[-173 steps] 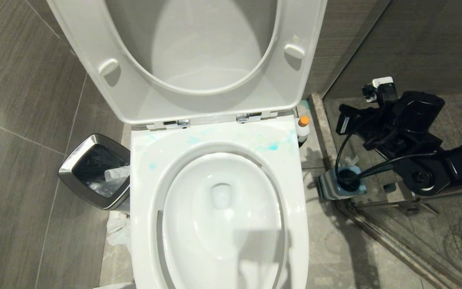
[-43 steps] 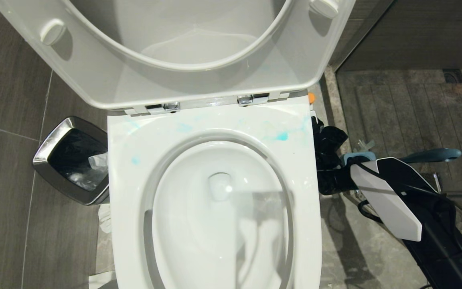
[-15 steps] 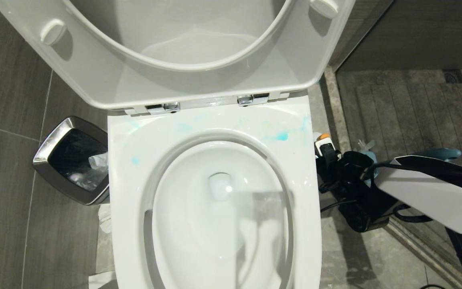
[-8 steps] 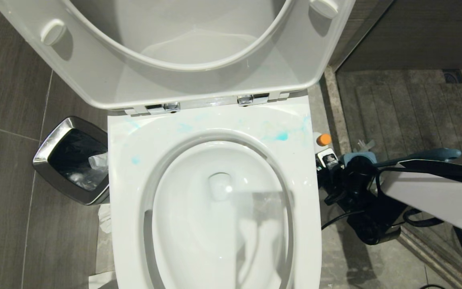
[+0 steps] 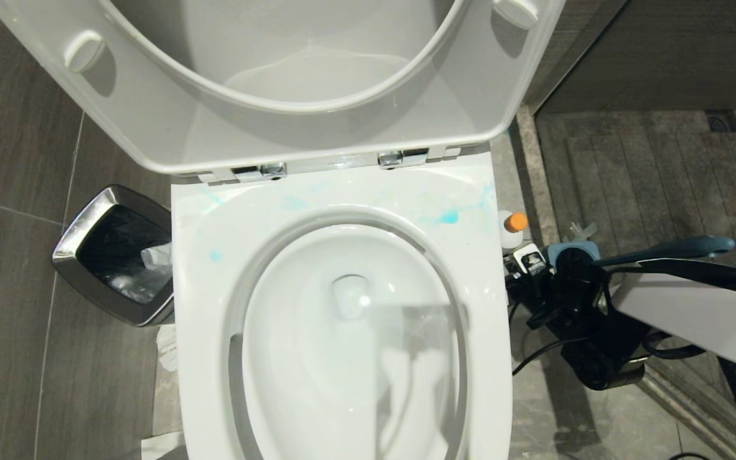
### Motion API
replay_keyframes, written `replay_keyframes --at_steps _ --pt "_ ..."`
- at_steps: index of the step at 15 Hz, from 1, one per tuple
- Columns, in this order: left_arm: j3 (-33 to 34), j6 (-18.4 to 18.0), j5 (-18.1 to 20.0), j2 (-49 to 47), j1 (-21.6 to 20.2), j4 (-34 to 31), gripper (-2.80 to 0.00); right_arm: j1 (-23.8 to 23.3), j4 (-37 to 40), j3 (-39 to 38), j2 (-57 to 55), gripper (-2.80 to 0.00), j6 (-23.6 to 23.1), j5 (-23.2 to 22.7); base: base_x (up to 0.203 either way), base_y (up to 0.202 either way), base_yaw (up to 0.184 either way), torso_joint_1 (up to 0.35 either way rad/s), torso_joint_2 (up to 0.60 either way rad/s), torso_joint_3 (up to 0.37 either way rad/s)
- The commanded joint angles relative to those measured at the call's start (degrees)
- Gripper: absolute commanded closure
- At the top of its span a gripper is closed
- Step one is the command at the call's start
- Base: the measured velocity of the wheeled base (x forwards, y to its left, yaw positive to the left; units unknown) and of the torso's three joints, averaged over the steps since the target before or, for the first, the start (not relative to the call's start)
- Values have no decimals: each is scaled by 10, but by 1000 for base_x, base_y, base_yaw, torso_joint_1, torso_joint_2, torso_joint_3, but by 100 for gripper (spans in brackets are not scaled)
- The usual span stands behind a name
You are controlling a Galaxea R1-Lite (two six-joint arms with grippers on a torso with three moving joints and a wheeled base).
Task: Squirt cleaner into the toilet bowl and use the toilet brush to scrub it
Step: Pour in the cleaning agent
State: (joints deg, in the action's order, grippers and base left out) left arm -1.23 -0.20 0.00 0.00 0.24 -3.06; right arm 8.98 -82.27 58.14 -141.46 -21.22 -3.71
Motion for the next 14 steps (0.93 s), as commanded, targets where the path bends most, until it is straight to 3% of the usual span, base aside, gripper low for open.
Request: replay_keyframes --at_steps 1,9,14 --pt "0 0 0 -1 0 0 0 -5 -5 32 -24 -280 -3 -2 0 0 0 0 0 0" --pt "0 0 0 -1 0 0 0 -6 -5 144 -62 -280 -31 -18 0 0 0 0 0 0" --pt "0 0 0 -1 0 0 0 0 -7 165 -57 -280 -35 -19 0 0 0 0 0 0"
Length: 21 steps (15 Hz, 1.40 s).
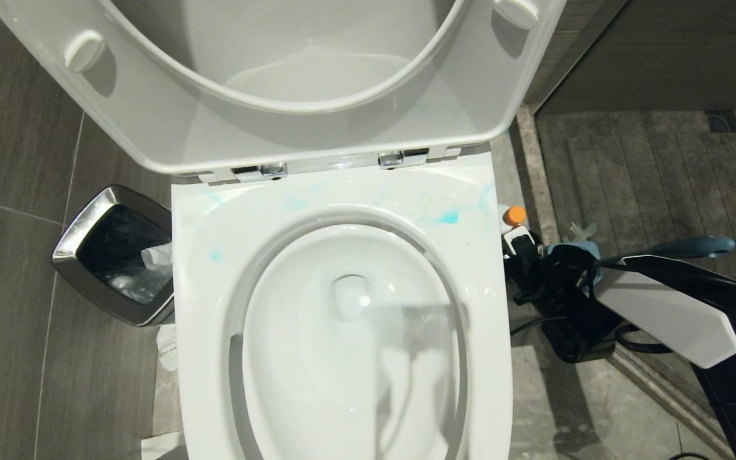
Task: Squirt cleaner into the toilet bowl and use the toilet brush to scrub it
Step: Pour in the cleaning agent
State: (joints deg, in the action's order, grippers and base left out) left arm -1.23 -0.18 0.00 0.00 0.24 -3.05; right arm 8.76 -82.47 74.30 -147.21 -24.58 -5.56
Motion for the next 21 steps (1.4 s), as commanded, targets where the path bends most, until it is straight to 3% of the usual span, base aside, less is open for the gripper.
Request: replay_keyframes --at_steps 1,21 --pt "0 0 0 -1 0 0 0 5 -6 11 1 -280 -2 -1 0 0 0 0 0 0" --pt "0 0 0 -1 0 0 0 16 -4 64 -16 -280 -3 0 0 0 0 0 0 0"
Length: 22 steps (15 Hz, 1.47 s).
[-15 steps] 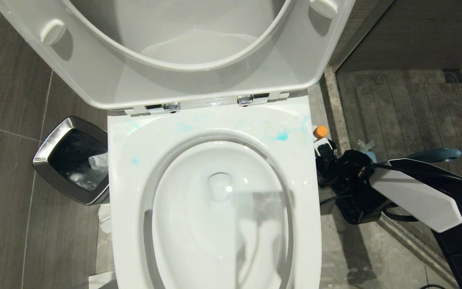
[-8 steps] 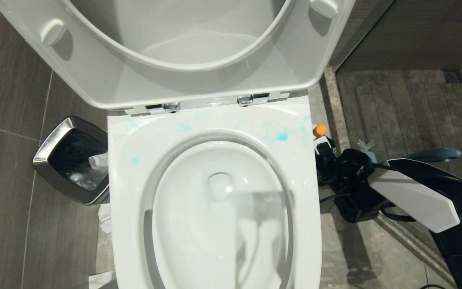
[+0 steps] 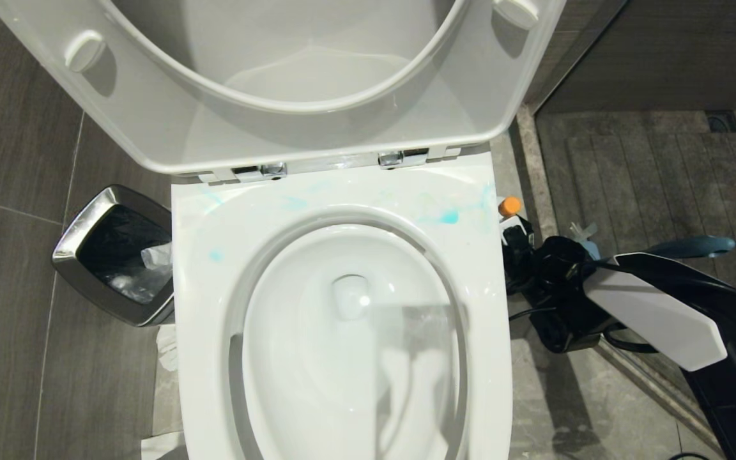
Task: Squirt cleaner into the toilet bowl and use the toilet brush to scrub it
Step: Pour in the cleaning agent
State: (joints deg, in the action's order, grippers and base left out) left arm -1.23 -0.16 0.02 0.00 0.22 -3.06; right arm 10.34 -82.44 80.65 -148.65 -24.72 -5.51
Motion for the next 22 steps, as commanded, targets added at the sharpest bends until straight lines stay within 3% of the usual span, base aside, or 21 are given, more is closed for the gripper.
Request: replay_keyframes --at_steps 1,11,12,22 --pt "0 0 0 -1 0 0 0 0 -5 0 -1 -280 -2 0 0 0 0 0 0 0" --pt "0 0 0 -1 0 0 0 0 -12 3 3 -280 -1 -1 0 0 0 0 0 0" --pt "0 0 0 -1 0 0 0 1 -12 6 2 0 -1 -1 0 0 0 0 0 0" --pt "0 0 0 -1 0 0 0 3 -12 8 4 0 0 0 0 0 0 0 0 0"
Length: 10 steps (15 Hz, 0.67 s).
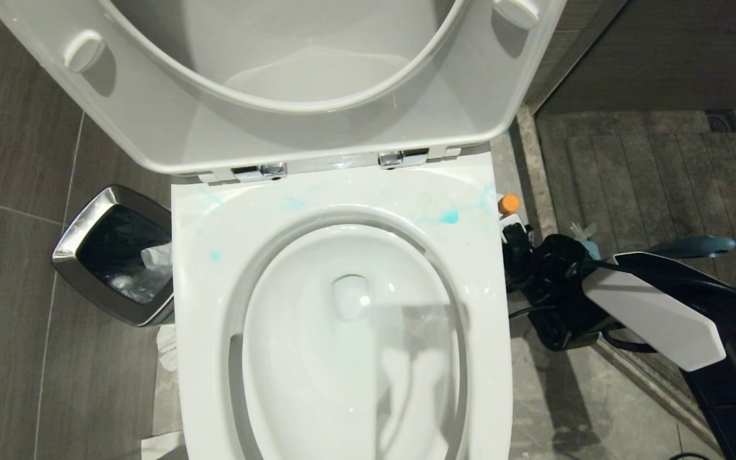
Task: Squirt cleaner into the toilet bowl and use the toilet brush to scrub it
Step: Pour in the cleaning agent
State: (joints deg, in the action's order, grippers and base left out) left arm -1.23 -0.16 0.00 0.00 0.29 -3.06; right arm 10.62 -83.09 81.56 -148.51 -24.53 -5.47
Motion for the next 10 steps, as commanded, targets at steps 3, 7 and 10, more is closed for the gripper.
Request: replay_keyframes --at_steps 3,7,10 --pt "0 0 0 -1 0 0 0 -2 -4 -5 21 0 3 2 0 0 0 0 0 0" --pt "0 0 0 -1 0 0 0 -3 -2 -53 78 0 10 6 0 0 0 0 0 0" --pt "0 0 0 -1 0 0 0 -3 5 -134 150 0 11 6 0 0 0 0 0 0"
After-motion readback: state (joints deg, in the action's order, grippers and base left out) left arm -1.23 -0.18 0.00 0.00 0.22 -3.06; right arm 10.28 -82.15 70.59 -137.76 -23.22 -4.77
